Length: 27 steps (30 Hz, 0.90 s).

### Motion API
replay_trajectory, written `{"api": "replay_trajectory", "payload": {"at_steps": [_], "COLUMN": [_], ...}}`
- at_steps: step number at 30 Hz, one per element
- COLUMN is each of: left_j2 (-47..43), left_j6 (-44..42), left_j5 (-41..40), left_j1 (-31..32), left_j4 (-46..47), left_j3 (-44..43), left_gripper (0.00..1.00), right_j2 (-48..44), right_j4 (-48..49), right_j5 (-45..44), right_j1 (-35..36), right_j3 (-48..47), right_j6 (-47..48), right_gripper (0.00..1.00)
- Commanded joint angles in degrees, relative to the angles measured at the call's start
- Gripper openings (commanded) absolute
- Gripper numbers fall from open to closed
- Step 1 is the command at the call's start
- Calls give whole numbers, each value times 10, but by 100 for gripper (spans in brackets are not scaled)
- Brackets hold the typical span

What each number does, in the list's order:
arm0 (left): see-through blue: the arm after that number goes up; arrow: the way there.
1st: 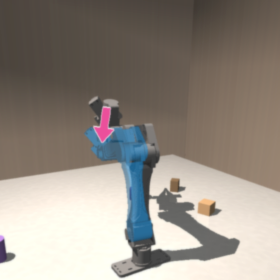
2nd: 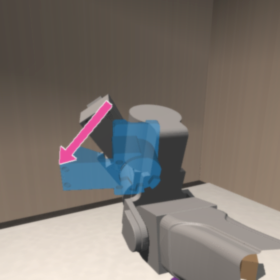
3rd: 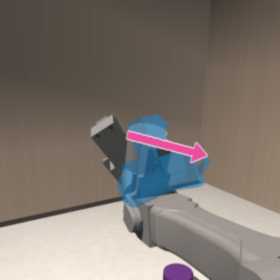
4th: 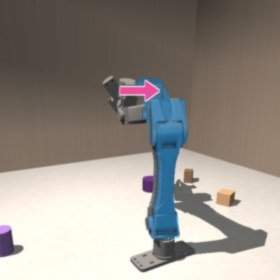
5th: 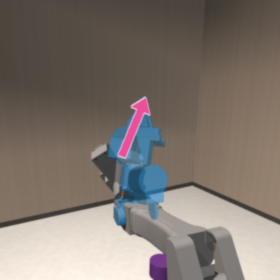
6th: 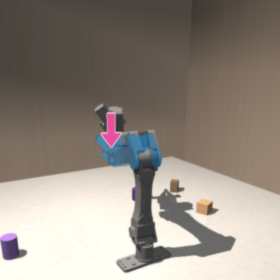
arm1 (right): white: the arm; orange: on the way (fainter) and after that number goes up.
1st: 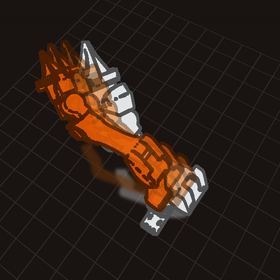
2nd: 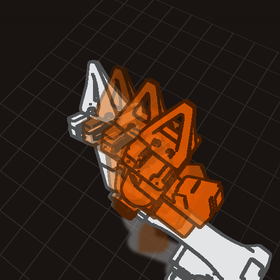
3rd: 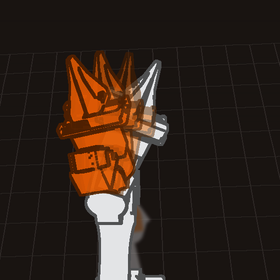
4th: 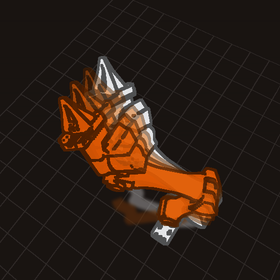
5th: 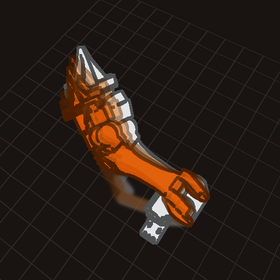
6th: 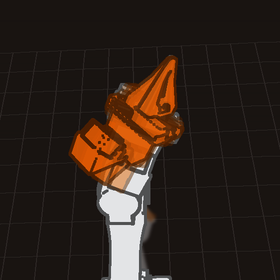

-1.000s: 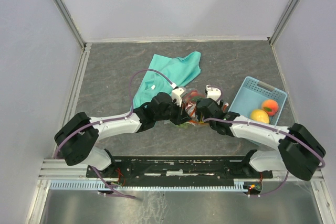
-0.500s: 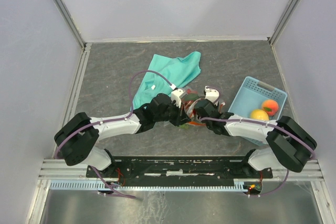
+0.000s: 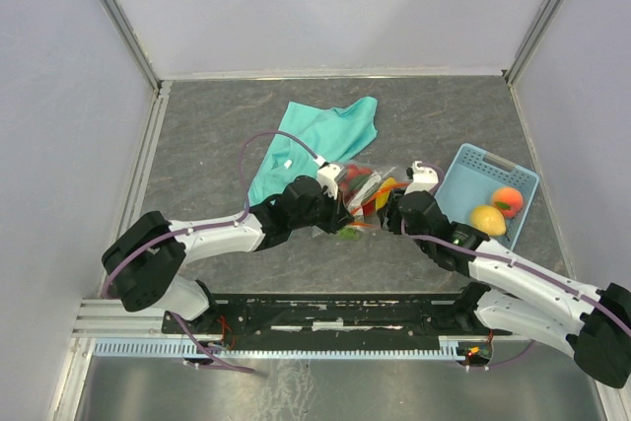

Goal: Open the zip-top bag and remove the fake food

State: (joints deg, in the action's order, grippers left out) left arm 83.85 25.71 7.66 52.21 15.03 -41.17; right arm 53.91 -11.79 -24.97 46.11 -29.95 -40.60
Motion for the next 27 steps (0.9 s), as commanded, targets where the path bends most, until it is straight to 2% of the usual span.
{"api": "replay_trajectory", "payload": {"at_steps": [1, 6, 12, 20, 23, 25, 27], "left_j2": [3, 11, 46, 71, 82, 83, 80], "left_j6": [7, -12, -24, -17, -18, -19, -18], "left_j5": [-50, -82, -63, -65, -61, -58, -55], "left_j1": [0, -2, -1, -5, -11, -13, -13], "left_j4": [-4, -26, -38, -56, -69, -69, -65], "left_j3": [-39, -62, -79, -103, -112, -110, -102], "left_gripper": [3, 3, 3, 3, 3, 3, 3], "right_j2": [-13, -53, -150, -232, -296, -338, -364], "right_j4": [-39, -56, -83, -138, -202, -255, -306], "right_j5": [61, 96, 96, 106, 58, -9, -115], "right_j1": [-1, -1, -1, -1, -1, -1, -1], "right_j3": [1, 17, 18, 11, -8, -33, -55], "right_j6": [-18, -39, -52, -69, -56, -45, -41], "right_gripper": [29, 28, 28, 28, 28, 27, 27]}}
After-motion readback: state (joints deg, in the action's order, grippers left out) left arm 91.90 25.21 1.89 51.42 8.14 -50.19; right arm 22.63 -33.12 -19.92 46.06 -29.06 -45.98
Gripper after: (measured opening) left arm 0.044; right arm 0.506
